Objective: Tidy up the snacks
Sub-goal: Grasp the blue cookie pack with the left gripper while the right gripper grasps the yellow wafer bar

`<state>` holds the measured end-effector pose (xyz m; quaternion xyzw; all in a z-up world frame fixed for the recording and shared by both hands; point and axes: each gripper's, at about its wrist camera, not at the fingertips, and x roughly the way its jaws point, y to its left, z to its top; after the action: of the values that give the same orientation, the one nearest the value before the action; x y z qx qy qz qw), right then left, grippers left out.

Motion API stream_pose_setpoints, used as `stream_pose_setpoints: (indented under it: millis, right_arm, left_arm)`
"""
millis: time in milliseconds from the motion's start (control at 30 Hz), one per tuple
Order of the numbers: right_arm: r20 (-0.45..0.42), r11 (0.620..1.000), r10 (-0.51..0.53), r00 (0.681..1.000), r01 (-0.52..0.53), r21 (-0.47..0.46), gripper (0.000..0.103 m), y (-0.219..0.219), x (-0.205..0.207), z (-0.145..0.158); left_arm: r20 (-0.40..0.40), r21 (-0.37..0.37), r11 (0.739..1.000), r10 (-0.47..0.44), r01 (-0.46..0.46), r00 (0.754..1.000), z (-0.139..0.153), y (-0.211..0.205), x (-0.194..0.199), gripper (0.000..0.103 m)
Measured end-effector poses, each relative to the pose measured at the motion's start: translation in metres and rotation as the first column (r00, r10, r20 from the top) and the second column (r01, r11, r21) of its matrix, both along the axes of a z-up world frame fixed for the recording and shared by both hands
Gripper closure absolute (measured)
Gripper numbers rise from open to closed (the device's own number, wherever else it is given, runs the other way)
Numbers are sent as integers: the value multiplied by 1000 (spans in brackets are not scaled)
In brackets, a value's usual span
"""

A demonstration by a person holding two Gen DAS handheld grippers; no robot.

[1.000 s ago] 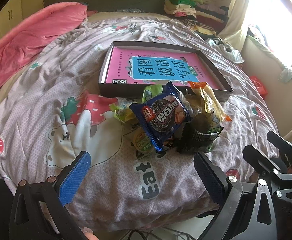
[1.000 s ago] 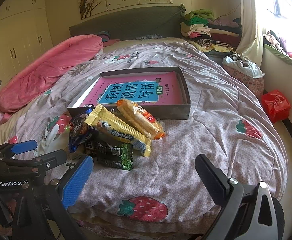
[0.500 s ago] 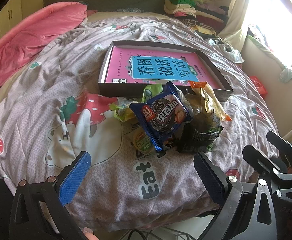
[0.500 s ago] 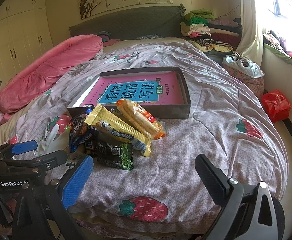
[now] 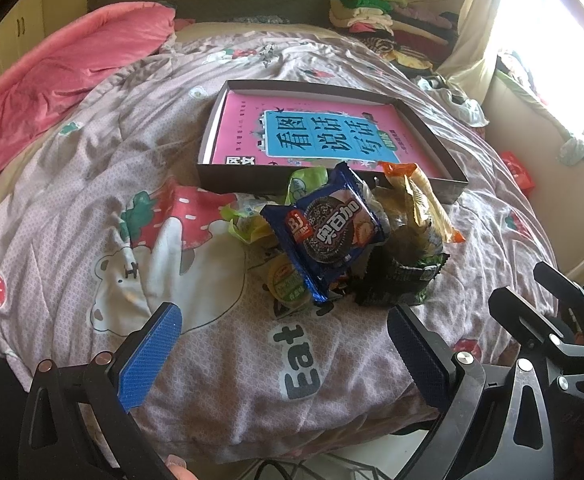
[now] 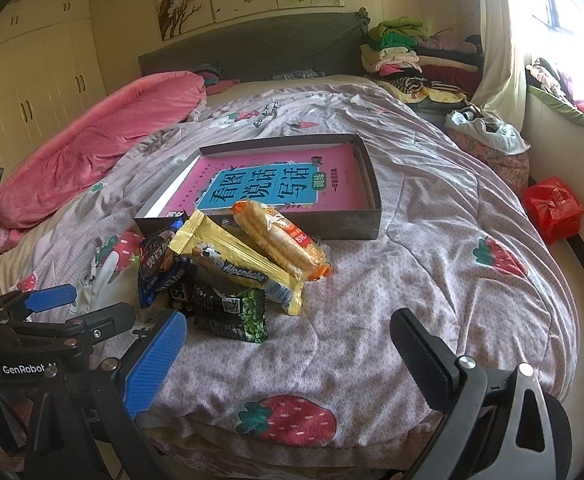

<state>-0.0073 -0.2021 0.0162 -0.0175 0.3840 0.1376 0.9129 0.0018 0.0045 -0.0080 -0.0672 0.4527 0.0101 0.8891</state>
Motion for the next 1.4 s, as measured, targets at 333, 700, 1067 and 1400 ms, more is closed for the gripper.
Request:
stream_pose_setpoints:
  millis: [333,700,1067,1400]
  right_arm:
    - [1,1000,6,1000,-6,1,0,0,7,-1]
    - [16,993,99,995,-98,-59,0,17,26,-8]
    - [13,977,183,983,-180,-113,12,32,48,-18]
    - [34,929,326,945,-314,-195,33,54,57,-30]
  left_arm:
    - [-6,-38,999,-7,7,1000,0,15,10,1]
    - [38,46,986,-162,160,986,13,6,39,1]
    - [21,172,926,-345,337,938,14,-6,62,1]
    - [-10,207,873,-449,441,894,6,-13,73,1]
